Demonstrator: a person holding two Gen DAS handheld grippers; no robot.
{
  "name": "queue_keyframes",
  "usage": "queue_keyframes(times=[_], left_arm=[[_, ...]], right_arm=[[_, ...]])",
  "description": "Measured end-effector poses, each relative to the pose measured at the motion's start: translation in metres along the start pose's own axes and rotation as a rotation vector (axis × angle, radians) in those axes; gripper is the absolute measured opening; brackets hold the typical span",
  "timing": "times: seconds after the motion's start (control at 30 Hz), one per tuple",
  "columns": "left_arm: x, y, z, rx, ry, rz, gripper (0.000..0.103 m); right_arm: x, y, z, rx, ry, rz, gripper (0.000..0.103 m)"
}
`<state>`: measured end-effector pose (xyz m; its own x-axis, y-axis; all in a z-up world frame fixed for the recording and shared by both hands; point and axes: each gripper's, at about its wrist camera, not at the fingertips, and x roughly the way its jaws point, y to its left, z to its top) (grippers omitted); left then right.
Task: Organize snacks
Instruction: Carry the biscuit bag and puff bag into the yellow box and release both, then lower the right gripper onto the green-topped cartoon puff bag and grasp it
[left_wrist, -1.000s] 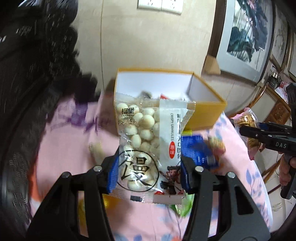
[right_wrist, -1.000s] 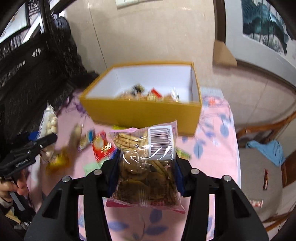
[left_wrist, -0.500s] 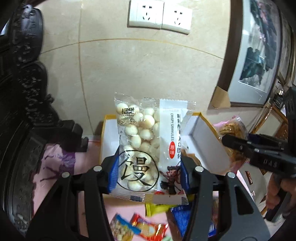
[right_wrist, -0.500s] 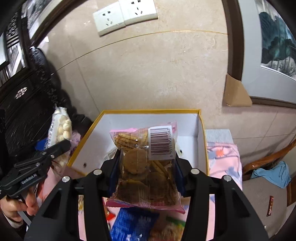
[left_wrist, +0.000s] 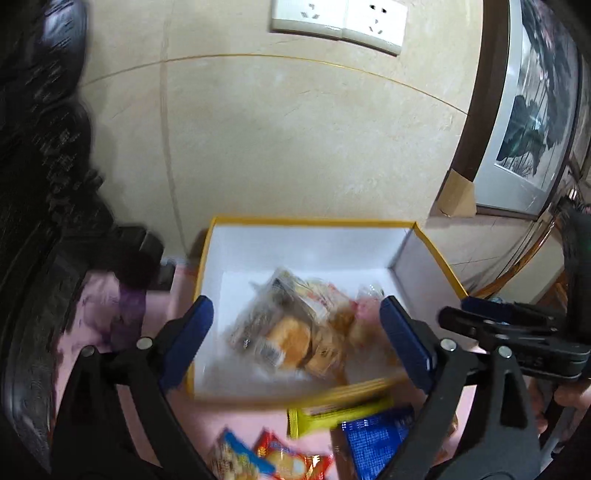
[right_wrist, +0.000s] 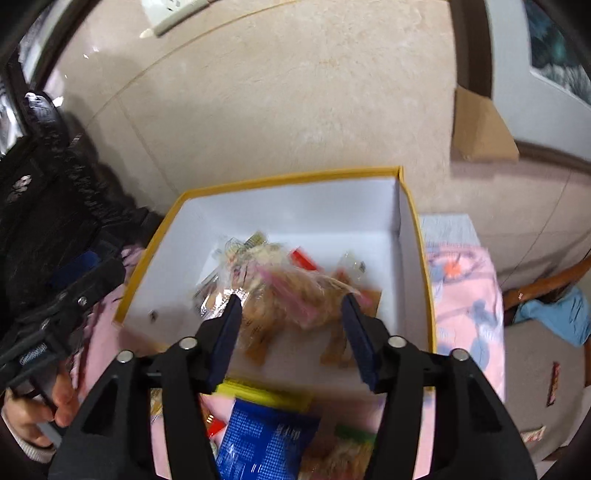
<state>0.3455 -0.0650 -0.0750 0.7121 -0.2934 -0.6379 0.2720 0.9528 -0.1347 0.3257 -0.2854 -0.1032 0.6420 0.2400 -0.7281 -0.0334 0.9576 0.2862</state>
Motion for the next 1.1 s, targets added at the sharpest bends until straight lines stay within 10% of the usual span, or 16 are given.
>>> queue_keyframes(times=[0.47, 1.1], left_arm=[[-0.060, 0.025, -0.141, -0.060, 0.161, 0.044, 0.096], [-0.064, 0.008, -0.176, -0.063, 0.224, 0.000, 0.096]], right_arm=[[-0.013, -0.058, -0.138, 0.190, 0.147, -0.113, 0.066], [0.028, -0.053, -0.140, 0.265, 0.200, -0.132, 0.066]])
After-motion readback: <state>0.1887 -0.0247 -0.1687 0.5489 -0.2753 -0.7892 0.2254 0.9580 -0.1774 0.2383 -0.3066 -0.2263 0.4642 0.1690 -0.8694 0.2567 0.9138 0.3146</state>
